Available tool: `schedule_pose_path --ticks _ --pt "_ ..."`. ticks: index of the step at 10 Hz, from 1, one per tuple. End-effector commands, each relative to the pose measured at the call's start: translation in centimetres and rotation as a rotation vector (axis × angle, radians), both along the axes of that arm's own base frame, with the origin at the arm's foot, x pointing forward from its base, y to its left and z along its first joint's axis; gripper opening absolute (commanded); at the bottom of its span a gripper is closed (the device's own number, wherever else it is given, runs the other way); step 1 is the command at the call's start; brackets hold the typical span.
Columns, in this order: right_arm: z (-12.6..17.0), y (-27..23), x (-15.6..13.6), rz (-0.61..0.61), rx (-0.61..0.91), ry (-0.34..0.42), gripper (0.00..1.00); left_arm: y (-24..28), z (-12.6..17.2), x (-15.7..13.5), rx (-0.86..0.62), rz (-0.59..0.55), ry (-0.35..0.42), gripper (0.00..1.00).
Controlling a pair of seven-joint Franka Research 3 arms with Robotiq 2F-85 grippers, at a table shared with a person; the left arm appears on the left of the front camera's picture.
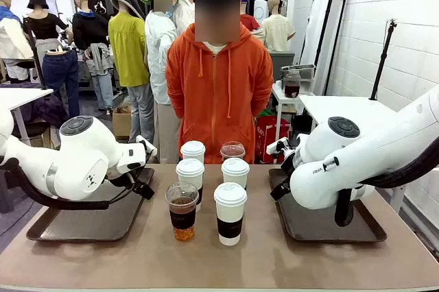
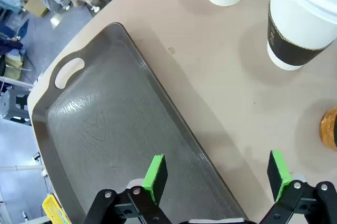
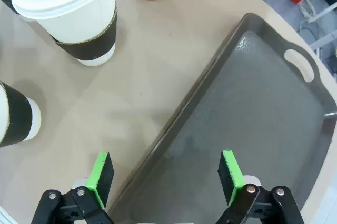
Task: Distribute the coffee onto the tray.
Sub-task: Pick up one iced Americano and place it on the right Handle tray.
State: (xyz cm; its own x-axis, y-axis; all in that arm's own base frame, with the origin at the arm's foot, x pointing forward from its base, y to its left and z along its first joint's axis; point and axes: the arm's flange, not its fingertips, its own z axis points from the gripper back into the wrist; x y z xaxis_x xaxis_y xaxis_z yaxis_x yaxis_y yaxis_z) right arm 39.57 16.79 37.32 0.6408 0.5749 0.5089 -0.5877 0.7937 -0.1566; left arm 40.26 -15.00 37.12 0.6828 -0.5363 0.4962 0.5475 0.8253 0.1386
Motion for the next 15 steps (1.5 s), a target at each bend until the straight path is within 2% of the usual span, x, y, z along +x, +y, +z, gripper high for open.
schedule_pose_path --ticks 1,15 --pt "0.0 0.0 0.0 0.0 0.0 0.0 1.0 -0.01 0.0 0.0 0.0 0.0 0.0 1.0" --pt "0.0 0.0 0.0 0.0 0.0 0.0 1.0 -0.01 0.0 0.0 0.0 0.0 0.0 1.0"
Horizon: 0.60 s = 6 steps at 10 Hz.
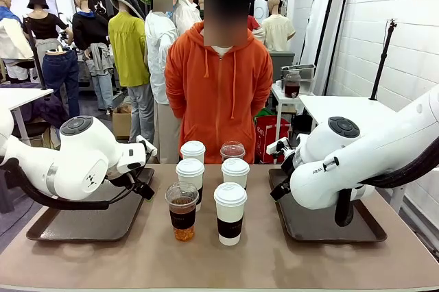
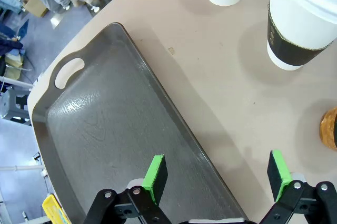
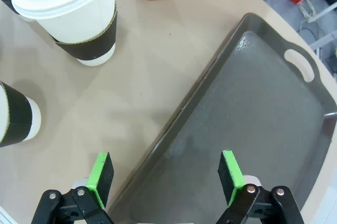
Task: Distribute the coffee onto the tray.
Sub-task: Pick up one iced Americano and place it on the right Handle tray.
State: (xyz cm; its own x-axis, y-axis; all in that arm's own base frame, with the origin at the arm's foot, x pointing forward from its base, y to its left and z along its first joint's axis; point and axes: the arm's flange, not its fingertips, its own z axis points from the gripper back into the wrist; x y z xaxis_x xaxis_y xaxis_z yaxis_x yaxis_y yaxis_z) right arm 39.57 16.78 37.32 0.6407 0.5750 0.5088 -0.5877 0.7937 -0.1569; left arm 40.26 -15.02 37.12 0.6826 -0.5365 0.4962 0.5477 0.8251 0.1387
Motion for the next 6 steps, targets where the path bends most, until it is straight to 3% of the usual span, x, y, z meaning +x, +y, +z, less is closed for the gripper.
schedule_pose_path --ticks 1,6 --pt "0.0 0.01 0.0 0.0 0.0 0.0 1.0 0.01 0.0 0.0 0.0 0.0 0.0 1.0" --pt "0.0 0.01 0.0 0.0 0.0 0.0 1.0 0.01 0.0 0.0 0.0 0.0 0.0 1.0"
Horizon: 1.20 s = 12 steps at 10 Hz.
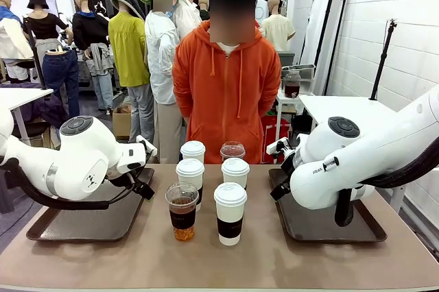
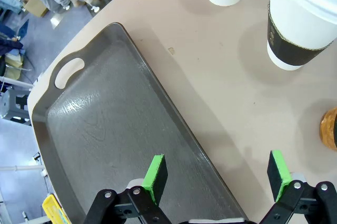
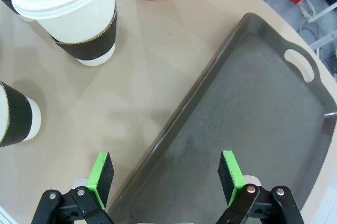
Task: Distribute the coffee onto the tray.
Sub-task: Pick up one iced Americano and place it on the right Handle tray.
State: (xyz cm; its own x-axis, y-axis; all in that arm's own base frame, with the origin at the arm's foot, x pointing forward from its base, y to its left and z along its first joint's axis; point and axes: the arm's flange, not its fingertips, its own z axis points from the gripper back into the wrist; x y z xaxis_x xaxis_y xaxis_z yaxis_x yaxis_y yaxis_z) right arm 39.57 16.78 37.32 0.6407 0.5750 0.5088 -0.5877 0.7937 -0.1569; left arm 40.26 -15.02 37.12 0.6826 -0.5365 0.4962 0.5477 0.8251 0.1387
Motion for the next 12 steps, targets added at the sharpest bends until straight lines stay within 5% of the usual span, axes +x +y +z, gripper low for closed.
schedule_pose_path --ticks 1,6,12 --pt "0.0 0.0 0.0 0.0 0.0 0.0 1.0 0.0 0.0 0.0 0.0 0.0 0.0 1.0" --pt "0.4 -0.2 0.0 0.001 0.004 0.009 1.0 0.2 0.4 0.0 -0.003 0.005 -0.005 1.0" --pt "10.6 -2.1 -2.5 0.13 0.072 0.002 1.0 1.6 12.0 -1.7 0.052 0.011 -0.028 1.0"
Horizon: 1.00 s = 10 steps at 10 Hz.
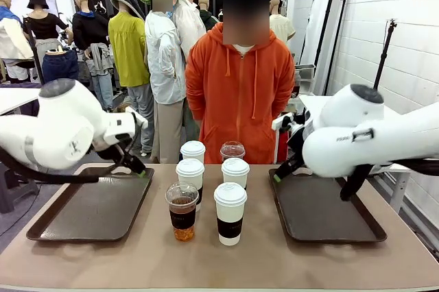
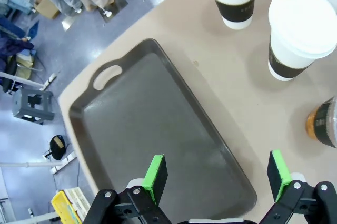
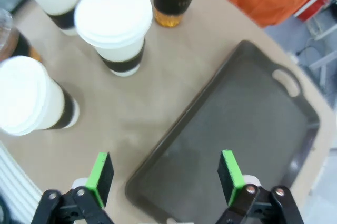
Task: Distribute the coffee onto the tray.
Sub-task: Pick up one iced Americano and place it on the right Handle tray.
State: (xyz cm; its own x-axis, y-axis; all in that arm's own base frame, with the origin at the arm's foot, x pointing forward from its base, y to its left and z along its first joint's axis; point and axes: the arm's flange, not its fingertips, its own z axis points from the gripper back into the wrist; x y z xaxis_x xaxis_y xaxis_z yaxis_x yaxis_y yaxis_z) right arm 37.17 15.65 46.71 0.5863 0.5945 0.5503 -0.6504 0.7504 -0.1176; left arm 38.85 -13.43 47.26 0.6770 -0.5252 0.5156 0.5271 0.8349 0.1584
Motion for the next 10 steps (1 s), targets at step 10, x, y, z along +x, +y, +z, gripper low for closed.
schedule_pose_path --ticks 10 --pt "7.9 -3.3 -2.4 0.204 0.106 -0.071 1.0 1.1 6.7 -2.1 -0.058 -0.091 -0.094 1.0"
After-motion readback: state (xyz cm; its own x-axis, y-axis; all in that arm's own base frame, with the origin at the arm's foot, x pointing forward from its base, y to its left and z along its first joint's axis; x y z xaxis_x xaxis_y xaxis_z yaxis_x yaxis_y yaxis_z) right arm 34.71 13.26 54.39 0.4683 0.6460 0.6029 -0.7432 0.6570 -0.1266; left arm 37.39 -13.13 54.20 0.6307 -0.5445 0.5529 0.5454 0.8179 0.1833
